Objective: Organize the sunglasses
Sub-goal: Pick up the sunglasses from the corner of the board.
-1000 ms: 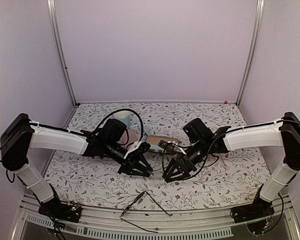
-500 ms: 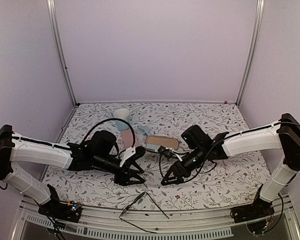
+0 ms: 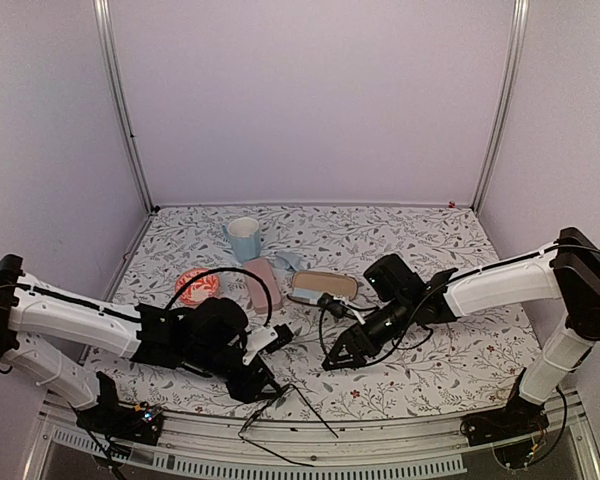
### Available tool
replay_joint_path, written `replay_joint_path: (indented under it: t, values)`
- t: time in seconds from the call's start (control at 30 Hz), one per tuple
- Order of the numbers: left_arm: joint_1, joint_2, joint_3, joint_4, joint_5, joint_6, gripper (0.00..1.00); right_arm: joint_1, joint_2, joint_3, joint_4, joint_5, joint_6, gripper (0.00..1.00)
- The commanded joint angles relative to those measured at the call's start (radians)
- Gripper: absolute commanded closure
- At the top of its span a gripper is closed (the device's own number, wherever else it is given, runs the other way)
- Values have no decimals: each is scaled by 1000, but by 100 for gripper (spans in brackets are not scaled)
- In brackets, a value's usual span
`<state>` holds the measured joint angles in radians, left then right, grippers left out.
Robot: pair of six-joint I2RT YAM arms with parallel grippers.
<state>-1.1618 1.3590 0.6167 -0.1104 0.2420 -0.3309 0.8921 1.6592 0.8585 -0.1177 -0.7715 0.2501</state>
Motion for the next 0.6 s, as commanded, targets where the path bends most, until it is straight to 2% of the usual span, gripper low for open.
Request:
replay_joint_path:
  t: [0.0,0.2,0.57]
  values:
    - [-51,75,42,-90,-55,-59,48,4,-14,-42,47,6,24,32]
    - [-91,113,58,-117,-33,-68,51,5,-19,-71,75,6,43,33]
    - [-106,165,107,-190,-41,-62,71,7,5,-68,87,-2,41,35]
